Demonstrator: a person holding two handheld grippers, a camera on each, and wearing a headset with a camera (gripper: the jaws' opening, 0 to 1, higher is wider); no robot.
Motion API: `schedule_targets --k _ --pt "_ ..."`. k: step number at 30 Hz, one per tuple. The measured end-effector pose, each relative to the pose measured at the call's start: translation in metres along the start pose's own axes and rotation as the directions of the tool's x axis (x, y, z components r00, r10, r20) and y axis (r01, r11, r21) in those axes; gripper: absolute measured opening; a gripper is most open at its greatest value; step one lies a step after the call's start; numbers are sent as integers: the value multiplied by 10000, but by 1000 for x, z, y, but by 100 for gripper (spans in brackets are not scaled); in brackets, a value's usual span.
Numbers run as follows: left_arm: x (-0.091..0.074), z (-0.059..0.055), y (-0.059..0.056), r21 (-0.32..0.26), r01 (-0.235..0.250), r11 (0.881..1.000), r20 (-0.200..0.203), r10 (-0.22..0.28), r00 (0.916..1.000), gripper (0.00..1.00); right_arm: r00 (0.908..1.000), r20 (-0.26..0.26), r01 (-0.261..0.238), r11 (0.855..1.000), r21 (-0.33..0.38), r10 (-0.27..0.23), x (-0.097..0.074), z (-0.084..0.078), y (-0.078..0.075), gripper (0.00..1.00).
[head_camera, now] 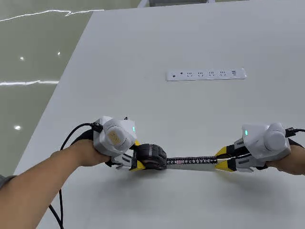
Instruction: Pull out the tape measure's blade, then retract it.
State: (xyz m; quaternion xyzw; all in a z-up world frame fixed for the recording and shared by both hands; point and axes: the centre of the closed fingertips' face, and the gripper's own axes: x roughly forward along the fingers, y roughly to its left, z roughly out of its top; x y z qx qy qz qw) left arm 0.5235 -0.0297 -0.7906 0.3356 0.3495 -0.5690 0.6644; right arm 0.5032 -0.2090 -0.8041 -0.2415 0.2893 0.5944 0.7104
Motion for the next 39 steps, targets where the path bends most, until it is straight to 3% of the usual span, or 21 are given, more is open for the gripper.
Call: schedule_targets --k 39 --pt "0 1 0 73 25 10000 -78 -25 10000 27 10000 -54 -46 10000 70 46 -11 -3 3 9"
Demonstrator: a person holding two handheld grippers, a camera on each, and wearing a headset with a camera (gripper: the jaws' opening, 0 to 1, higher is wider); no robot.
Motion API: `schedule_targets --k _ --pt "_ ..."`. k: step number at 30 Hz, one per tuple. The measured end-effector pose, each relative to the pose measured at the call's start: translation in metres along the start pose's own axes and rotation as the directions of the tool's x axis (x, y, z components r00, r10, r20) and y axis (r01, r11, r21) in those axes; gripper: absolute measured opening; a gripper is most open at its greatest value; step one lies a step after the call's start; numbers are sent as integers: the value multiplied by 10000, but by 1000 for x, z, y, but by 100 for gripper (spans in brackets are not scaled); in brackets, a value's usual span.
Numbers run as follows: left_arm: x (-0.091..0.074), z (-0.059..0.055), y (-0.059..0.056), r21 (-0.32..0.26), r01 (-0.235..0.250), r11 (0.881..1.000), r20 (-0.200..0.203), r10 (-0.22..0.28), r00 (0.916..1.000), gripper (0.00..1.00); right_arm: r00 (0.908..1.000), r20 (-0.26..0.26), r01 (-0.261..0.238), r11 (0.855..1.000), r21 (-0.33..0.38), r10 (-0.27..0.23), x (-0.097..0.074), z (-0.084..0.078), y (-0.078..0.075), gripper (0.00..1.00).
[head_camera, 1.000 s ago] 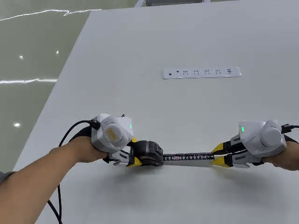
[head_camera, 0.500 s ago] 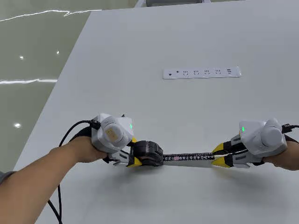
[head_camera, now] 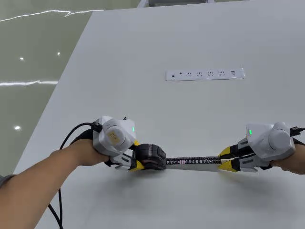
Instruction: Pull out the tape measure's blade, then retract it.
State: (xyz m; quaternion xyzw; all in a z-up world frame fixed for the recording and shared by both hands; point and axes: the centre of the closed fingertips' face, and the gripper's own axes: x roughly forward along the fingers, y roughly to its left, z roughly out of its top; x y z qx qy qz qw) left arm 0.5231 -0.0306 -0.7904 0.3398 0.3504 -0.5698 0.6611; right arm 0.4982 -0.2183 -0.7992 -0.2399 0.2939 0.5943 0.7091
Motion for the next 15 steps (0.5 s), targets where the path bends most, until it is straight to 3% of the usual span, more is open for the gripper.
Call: schedule_targets --k 15 --pt "1 -1 1 -11 6 10000 5 -6 10000 27 10000 -79 -9 9999 106 10 -5 -5 1 9"
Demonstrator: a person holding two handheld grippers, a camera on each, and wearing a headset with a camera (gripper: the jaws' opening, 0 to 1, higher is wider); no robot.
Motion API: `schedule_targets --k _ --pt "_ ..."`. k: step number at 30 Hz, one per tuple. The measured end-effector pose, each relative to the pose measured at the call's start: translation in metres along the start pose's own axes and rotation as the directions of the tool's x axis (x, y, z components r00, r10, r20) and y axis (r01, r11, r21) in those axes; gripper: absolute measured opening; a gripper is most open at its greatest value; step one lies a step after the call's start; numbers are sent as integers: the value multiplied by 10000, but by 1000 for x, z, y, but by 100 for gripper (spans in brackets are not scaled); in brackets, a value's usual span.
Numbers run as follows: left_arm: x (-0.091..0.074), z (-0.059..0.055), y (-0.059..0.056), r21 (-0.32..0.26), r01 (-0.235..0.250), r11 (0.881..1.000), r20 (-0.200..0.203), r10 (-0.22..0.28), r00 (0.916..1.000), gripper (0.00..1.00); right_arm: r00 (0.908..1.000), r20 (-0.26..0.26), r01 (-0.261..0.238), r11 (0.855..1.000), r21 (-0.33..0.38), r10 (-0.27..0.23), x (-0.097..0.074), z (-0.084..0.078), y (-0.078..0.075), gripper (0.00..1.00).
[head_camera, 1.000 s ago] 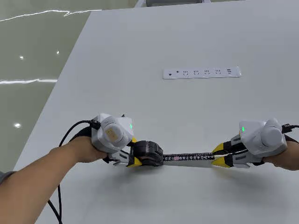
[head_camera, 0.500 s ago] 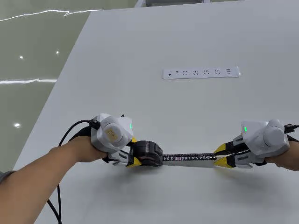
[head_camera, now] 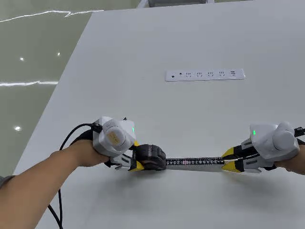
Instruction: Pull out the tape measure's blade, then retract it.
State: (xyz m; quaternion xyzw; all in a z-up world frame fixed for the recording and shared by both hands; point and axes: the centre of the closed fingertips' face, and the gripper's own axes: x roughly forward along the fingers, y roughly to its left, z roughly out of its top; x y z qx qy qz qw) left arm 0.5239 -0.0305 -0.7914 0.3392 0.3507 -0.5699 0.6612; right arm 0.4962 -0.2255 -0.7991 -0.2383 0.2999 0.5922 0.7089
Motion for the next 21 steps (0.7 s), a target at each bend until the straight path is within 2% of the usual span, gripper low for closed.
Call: schedule_targets --k 21 --pt "0 1 0 11 -17 10000 -28 17 10000 27 9998 -175 30 10000 -47 -31 -9 -10 -3 9"
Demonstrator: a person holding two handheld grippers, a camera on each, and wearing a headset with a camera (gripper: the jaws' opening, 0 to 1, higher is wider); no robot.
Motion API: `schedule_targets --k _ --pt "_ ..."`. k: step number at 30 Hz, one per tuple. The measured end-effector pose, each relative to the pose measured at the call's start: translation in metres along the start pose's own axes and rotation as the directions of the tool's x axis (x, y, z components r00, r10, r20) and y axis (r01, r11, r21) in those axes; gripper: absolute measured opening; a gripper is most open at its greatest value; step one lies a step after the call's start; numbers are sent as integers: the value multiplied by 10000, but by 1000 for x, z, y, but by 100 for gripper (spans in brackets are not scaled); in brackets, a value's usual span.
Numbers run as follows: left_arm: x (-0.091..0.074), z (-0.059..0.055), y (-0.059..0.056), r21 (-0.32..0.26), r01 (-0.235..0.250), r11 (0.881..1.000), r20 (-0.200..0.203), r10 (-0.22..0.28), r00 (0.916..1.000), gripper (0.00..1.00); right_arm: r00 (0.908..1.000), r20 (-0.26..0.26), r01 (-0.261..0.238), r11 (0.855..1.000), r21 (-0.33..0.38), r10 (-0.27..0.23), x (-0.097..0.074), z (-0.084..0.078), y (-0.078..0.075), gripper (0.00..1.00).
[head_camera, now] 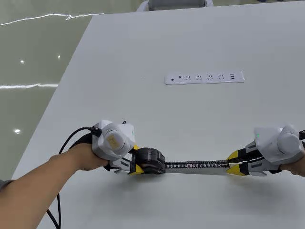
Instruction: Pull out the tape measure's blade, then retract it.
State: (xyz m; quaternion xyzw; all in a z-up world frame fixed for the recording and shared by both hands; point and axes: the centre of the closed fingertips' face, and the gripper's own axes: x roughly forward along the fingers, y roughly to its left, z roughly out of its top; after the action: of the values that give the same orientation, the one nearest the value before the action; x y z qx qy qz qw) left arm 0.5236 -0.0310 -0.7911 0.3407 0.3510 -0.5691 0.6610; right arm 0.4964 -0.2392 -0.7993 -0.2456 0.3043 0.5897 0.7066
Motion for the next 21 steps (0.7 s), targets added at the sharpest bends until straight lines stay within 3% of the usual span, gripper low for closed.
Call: schedule_targets --k 21 --pt "0 0 0 22 -7 10000 -35 7 10000 27 9997 -219 115 9999 98 -113 -10 -17 -4 9"
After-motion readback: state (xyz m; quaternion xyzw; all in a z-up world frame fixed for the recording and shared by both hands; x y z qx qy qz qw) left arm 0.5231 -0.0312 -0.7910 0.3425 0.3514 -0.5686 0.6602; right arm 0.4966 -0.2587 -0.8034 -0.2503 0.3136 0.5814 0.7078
